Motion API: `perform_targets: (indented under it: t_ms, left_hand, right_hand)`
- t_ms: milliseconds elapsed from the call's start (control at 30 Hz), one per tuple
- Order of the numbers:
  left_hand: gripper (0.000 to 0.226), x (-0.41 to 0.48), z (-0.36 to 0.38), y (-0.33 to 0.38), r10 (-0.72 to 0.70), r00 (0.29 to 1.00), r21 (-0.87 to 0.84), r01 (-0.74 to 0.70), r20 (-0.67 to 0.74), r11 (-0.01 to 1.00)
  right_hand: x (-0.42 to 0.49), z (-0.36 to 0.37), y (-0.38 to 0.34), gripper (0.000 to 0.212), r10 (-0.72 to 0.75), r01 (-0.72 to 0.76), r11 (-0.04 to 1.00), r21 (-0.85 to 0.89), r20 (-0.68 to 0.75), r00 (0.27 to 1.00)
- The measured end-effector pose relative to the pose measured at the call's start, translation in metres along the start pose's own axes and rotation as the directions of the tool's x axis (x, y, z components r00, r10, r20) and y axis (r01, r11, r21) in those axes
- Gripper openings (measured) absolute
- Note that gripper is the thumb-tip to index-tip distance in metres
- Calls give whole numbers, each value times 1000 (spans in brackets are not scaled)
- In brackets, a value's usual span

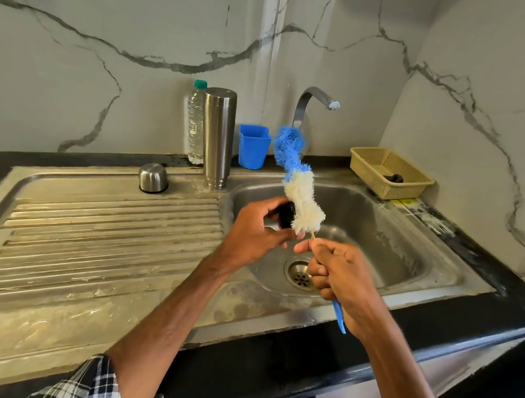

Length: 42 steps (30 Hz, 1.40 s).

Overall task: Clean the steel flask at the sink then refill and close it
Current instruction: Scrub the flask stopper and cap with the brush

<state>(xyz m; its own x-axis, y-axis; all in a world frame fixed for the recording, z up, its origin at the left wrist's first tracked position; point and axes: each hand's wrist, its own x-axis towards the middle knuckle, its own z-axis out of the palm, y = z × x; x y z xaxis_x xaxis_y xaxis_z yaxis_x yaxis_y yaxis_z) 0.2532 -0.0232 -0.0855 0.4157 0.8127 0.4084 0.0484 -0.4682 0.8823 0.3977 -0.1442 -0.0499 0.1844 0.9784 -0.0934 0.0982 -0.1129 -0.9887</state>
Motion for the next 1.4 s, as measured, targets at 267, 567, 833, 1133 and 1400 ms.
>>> perform_targets:
  t_ms: [267, 567, 833, 1133, 1400]
  left_hand:
    - [60, 1, -1, -4, 57, 998, 174, -59, 18, 983]
    - [48, 3, 3, -2, 92, 996, 205, -92, 10, 974]
    - [44, 5, -2, -5, 80, 997, 230, -81, 13, 970]
    - [47, 5, -4, -8, 123, 990, 315, -140, 73, 939]
    - [30, -3, 20, -4, 169, 968, 350, -225, 184, 910]
  right_hand:
    - [7, 3, -5, 32, -95, 66, 984, -166, -169, 981]
    - [7, 1, 2, 38, -94, 43, 965, -259, -189, 978]
    - [9, 12, 5, 41, -106, 31, 944, -330, -212, 971]
    - [2, 9, -1, 41, -83, 12, 946, -324, -207, 975]
    - [13, 5, -14, 38, -69, -33, 941, -335, -288, 955]
